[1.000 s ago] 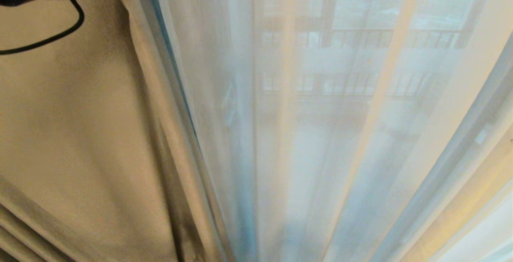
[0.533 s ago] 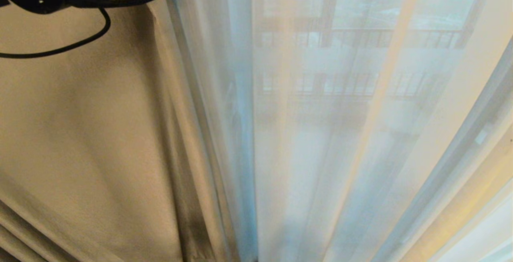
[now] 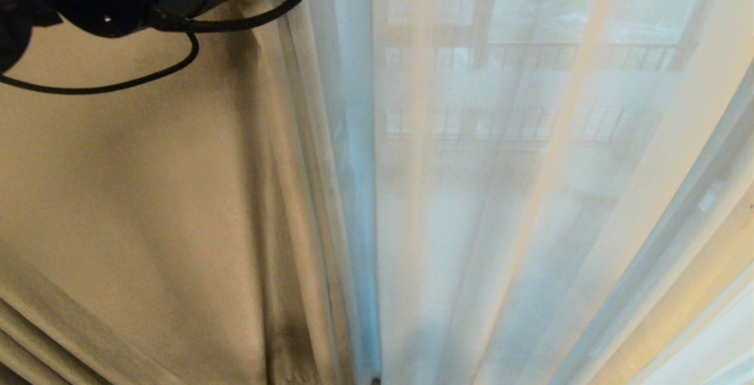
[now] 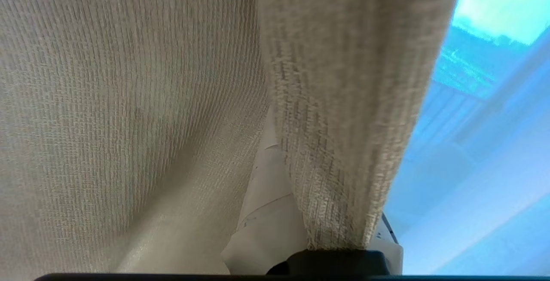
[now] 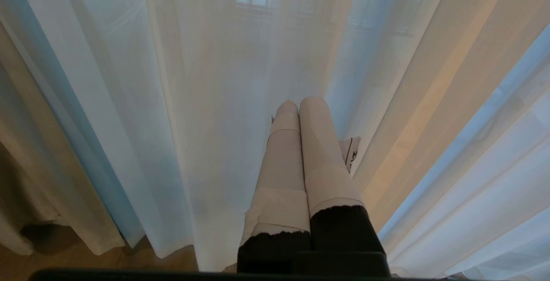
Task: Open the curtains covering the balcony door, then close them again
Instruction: Close the outer curtains on both sides
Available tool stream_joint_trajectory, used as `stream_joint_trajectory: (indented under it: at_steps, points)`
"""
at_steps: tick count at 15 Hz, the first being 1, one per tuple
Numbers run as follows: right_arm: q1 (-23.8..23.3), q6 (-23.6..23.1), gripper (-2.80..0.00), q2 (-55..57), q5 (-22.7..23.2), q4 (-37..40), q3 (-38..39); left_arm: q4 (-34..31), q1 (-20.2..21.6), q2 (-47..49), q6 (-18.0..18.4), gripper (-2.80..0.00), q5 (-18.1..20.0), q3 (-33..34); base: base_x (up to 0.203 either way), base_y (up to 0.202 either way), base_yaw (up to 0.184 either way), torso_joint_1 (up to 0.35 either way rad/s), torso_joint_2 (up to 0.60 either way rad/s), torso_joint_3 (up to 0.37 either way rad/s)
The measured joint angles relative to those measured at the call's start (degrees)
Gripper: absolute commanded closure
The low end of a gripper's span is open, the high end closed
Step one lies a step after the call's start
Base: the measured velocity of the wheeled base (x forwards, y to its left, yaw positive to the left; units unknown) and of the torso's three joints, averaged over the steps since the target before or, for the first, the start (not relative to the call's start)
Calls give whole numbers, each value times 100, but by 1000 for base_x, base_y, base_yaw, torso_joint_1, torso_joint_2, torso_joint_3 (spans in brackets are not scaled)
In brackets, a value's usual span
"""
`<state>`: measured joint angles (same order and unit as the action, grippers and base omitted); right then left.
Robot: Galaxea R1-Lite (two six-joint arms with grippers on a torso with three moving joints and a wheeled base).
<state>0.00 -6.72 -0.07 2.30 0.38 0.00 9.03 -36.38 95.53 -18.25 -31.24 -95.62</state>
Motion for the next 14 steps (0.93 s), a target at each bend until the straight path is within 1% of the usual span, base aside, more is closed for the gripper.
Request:
stream_joint_trajectory:
  at_steps: [4, 8, 9, 12, 14]
  points:
    - [0, 0, 0, 0, 0, 0, 0, -13, 56, 1, 38, 0, -29, 5, 0, 0, 0, 0, 0, 0]
    - [0, 0, 0, 0, -5, 2, 0, -22, 311, -112, 63, 0, -87, 116, 0, 0, 0, 0, 0, 0]
    - [0, 1, 0, 0, -2, 2, 0, -18, 392, -163, 73, 0, -80, 175, 0, 0, 0, 0, 0, 0]
    - [0, 0, 0, 0, 0, -2, 0, -22, 811, -393, 72, 0, -19, 462, 0, 0, 0, 0, 0, 0]
    - [0, 2, 0, 0, -5, 0, 0, -27, 1094, -584, 72, 0, 93, 735, 0, 0, 0, 0, 0, 0]
